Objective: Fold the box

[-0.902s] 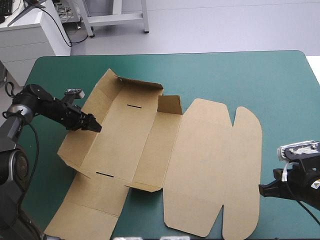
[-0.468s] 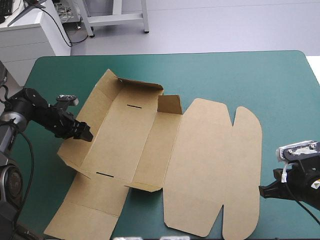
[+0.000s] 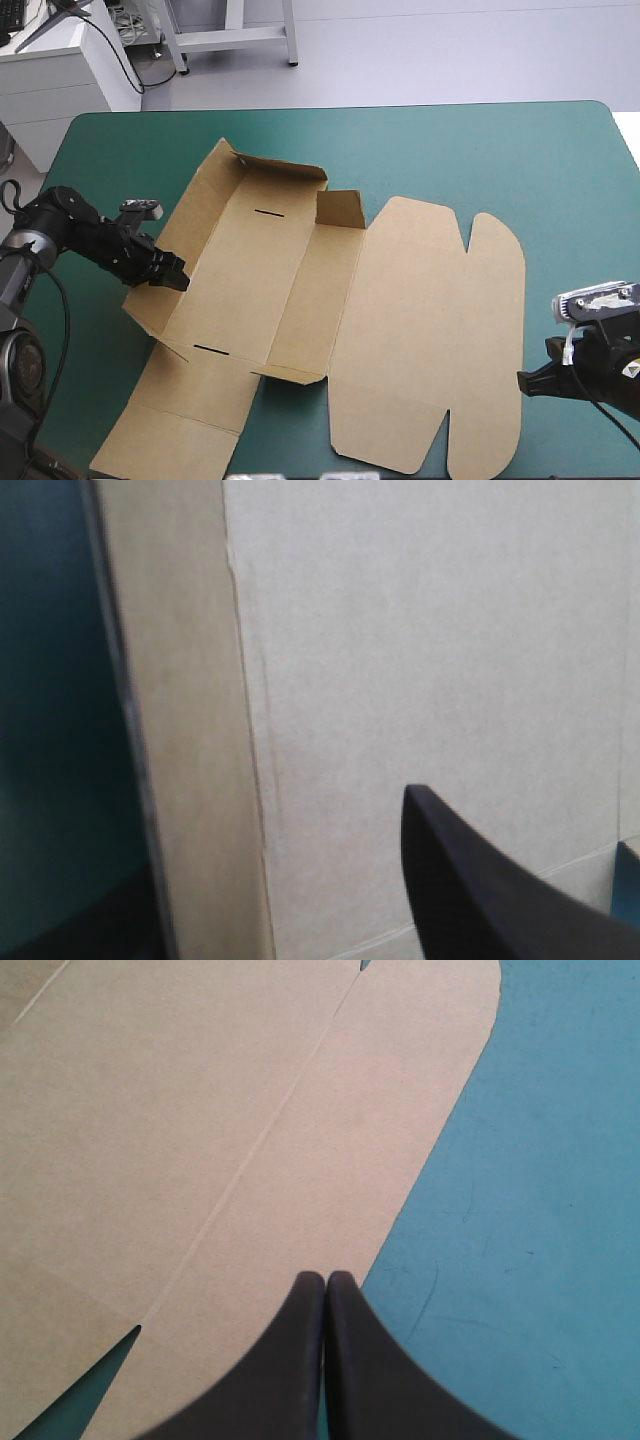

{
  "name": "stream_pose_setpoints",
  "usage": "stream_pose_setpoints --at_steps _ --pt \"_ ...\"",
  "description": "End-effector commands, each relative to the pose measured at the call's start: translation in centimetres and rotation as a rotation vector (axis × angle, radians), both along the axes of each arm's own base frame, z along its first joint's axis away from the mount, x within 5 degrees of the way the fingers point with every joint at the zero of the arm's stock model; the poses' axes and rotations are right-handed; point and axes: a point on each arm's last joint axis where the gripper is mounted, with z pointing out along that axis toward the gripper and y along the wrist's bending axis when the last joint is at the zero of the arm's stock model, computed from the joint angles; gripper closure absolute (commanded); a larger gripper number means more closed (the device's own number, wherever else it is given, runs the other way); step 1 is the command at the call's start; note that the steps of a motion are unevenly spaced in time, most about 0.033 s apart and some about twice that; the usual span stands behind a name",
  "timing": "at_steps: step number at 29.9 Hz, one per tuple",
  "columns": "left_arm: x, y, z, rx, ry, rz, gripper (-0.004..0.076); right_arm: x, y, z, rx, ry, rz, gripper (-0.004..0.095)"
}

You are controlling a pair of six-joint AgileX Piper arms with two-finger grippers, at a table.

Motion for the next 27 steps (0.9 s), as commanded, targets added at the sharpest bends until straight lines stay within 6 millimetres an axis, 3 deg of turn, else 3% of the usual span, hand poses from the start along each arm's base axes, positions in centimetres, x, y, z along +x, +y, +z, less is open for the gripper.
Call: stream_pose_setpoints --at_steps 1,7,18,21,27 --pt "-1.0 -0.7 2.2 -0.046 0.008 -0.042 0.0493 0.0 0.2 0.8 0.016 -0.031 0.011 0.0927" --pt "-1.1 -0.4 2.0 -0.013 0.019 -0.045 0.0727 0.0 0.2 0.8 0.016 -0.030 0.012 0.0927" --pt "-0.9 -0.4 1.9 0.088 -0.009 -0.095 0.0733 0.0 0.2 0.8 0.016 -0.030 0.012 0.0927" --pt "-0.1 -1.9 2.5 0.183 -0.062 -0.148 0.0732 0.0 0.2 0.8 0.020 -0.031 0.013 0.0927" --pt "1.7 -7.4 4.9 0.423 -0.317 -0.356 0.0732 0.1 0.2 0.8 0.021 -0.035 0.010 0.0927"
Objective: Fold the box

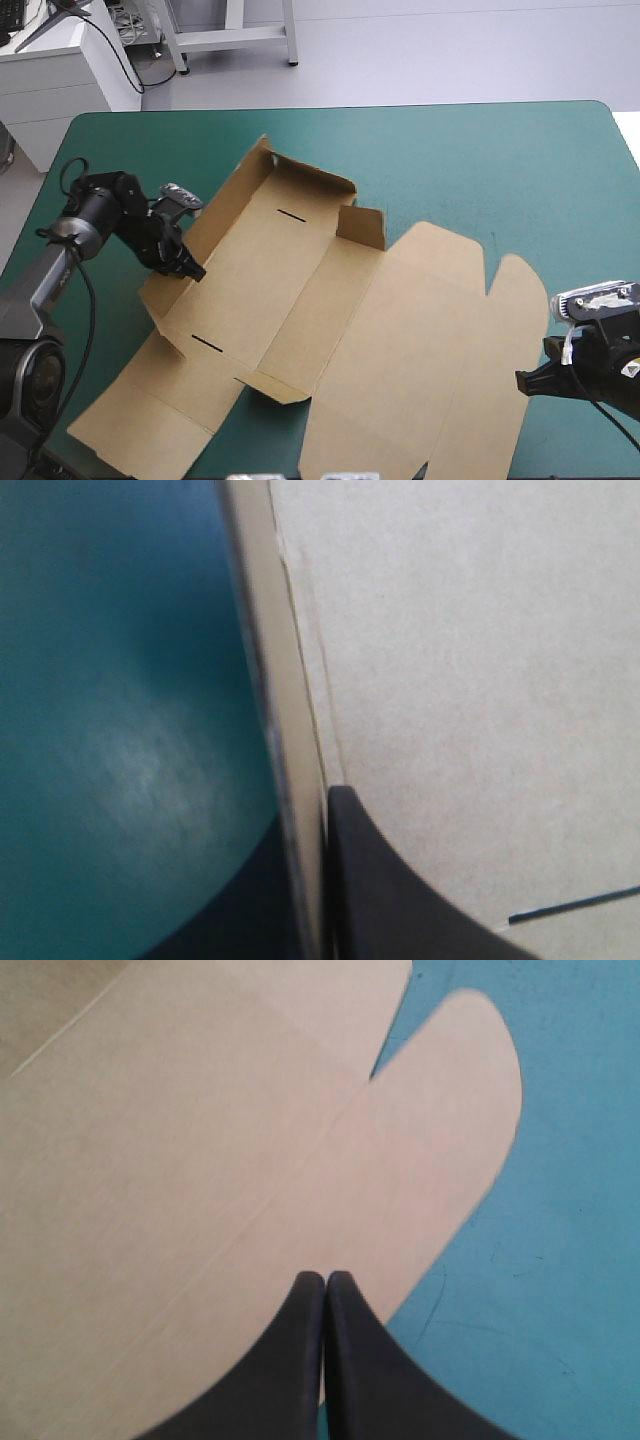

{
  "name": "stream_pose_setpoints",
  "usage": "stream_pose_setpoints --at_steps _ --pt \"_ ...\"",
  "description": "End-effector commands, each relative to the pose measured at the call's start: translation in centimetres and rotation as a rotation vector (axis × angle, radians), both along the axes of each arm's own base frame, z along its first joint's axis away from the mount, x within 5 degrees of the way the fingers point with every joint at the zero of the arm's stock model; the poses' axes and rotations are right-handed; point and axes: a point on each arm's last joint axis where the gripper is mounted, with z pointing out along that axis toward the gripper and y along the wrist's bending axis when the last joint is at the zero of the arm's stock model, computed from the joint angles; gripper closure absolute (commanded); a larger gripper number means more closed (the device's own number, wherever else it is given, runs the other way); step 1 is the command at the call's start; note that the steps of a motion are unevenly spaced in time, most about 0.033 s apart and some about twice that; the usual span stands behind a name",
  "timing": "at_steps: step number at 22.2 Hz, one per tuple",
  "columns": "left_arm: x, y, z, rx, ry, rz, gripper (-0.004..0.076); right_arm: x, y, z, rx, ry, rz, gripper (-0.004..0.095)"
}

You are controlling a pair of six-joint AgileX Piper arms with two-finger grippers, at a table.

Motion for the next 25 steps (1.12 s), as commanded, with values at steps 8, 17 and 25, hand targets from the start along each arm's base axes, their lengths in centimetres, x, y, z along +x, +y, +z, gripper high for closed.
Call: stream_pose_setpoints --at_steps 8,17,25 --pt "0.9 -11.4 9.6 0.254 -0.669 -0.439 0.0732 0.0 0.1 0.8 0.009 -0.031 0.006 0.0927" --pt "-3.3 -20.9 12.8 0.326 -1.057 -0.813 0.0732 0.2 0.7 1.1 0.077 -0.063 0.026 0.0927" --pt "-6.4 -25.3 13.8 0.234 -1.237 -0.875 0.0733 0.4 0.6 1.3 0.072 -0.087 0.016 0.0927"
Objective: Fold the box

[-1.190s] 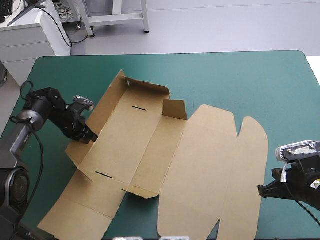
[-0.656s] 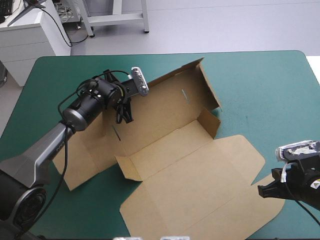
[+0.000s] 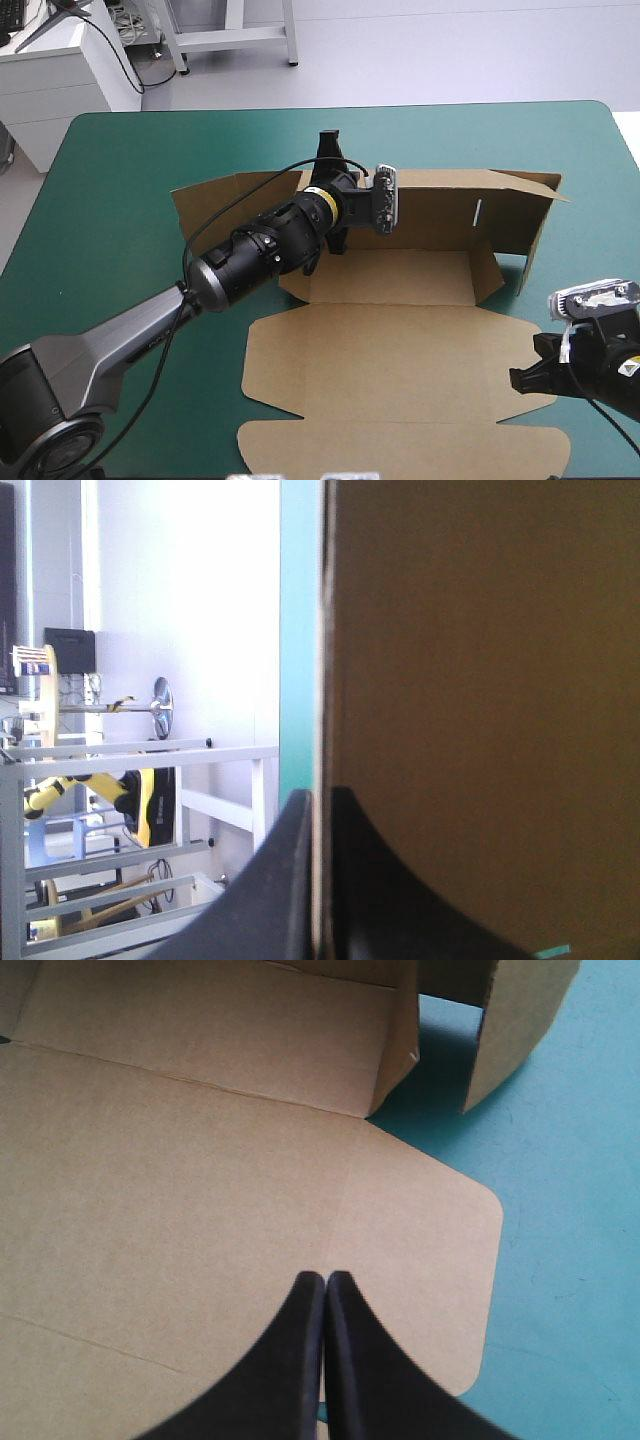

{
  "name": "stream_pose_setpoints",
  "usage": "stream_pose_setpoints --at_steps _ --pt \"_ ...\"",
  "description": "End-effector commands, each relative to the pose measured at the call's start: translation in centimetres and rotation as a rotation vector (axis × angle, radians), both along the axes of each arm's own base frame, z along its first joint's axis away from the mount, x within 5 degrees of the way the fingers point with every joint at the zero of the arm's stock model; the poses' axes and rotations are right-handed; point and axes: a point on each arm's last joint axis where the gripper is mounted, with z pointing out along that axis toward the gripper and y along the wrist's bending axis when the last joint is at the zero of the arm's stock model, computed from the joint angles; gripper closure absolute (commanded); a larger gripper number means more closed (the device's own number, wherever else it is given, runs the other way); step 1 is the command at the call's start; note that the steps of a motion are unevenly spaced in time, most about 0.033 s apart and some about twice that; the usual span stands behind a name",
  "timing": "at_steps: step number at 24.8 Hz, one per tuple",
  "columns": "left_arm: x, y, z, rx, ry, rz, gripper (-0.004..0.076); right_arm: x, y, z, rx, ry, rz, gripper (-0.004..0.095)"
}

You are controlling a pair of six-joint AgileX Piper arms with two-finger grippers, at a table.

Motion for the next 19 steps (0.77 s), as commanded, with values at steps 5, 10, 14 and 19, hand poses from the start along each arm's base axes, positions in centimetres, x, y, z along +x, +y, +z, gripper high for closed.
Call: stream_pose_setpoints --at_steps 5,10,14,19 --pt "-1.5 -1.9 2.2 -0.110 -0.144 -0.022 0.0733 0.4 0.0 1.2 0.013 -0.091 -0.015 0.0927" --pt "-1.9 -4.8 0.5 -0.090 -0.286 0.005 0.0733 0.4 0.0 1.2 0.009 -0.090 -0.016 0.0927" --pt "-1.6 -5.7 -1.0 -0.057 -0.346 -0.015 0.0733 0.4 0.1 1.2 0.021 -0.092 -0.014 0.0927" --pt "-1.4 -6.1 -3.6 -0.025 -0.351 -0.024 0.0732 0.5 0.4 1.4 0.084 -0.100 -0.029 0.0924"
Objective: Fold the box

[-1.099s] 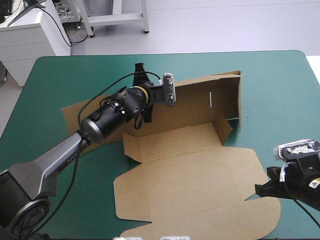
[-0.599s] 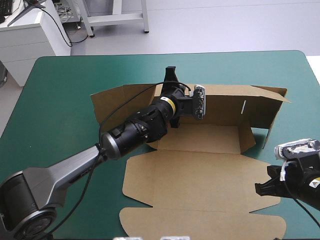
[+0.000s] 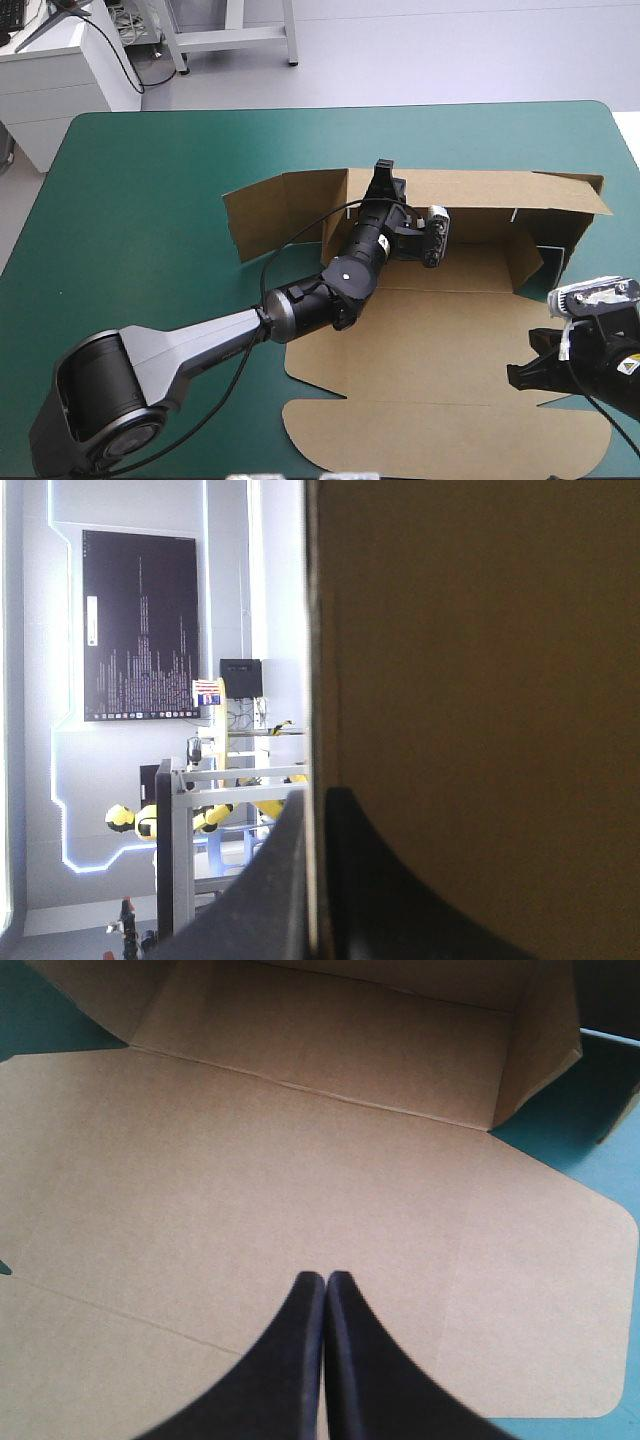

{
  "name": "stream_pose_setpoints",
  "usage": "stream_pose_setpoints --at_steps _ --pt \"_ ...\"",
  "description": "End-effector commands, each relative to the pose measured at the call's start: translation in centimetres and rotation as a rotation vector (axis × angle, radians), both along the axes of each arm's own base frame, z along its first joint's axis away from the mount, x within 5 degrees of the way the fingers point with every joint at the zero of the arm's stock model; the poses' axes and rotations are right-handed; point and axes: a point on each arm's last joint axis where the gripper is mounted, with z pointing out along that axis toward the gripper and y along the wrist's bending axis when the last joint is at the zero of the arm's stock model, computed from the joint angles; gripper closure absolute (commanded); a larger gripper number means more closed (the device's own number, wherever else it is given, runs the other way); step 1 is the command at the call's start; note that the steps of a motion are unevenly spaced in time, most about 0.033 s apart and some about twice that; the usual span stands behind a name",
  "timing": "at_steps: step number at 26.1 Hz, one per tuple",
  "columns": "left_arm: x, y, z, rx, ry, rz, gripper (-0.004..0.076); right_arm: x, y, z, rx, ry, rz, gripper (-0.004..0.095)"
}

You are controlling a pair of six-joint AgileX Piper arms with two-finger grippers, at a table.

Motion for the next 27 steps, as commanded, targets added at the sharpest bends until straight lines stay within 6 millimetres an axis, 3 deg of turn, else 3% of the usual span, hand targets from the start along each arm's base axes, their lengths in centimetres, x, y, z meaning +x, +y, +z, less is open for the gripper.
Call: stream_pose_setpoints --at_steps 1,3,5,9,10,13,20,27 --pt "-0.4 0.4 2.8 -0.054 -0.077 -0.004 0.0732 0.5 0.1 1.3 0.076 -0.078 -0.062 0.0920" --pt "-0.3 0.1 2.1 -0.040 -0.069 -0.004 0.0732 0.7 0.0 1.5 0.147 -0.083 -0.141 0.0915" --pt "-0.2 0.0 1.8 -0.035 -0.065 -0.004 0.0732 0.7 0.0 1.5 0.172 -0.077 -0.164 0.0839" --pt "-0.1 -0.1 1.7 -0.031 -0.064 -0.002 0.0732 0.8 -0.1 1.6 0.173 -0.097 -0.173 0.0527" --pt "-0.1 -0.1 1.7 -0.031 -0.064 -0.002 0.0732 1.0 -0.2 1.4 0.167 -0.113 -0.178 0.0391" --pt "-0.1 -0.1 1.7 -0.031 -0.064 -0.002 0.0732 1.2 -0.3 0.8 0.111 -0.118 -0.132 0.0222" --pt "-0.1 -0.1 1.7 -0.031 -0.064 -0.002 0.0732 1.5 -0.3 0.6 0.143 -0.139 -0.149 0.0234" --pt "-0.2 -0.1 1.6 -0.032 -0.062 -0.003 0.0732 3.8 -1.5 4.1 0.148 -0.258 -0.237 0.0293"
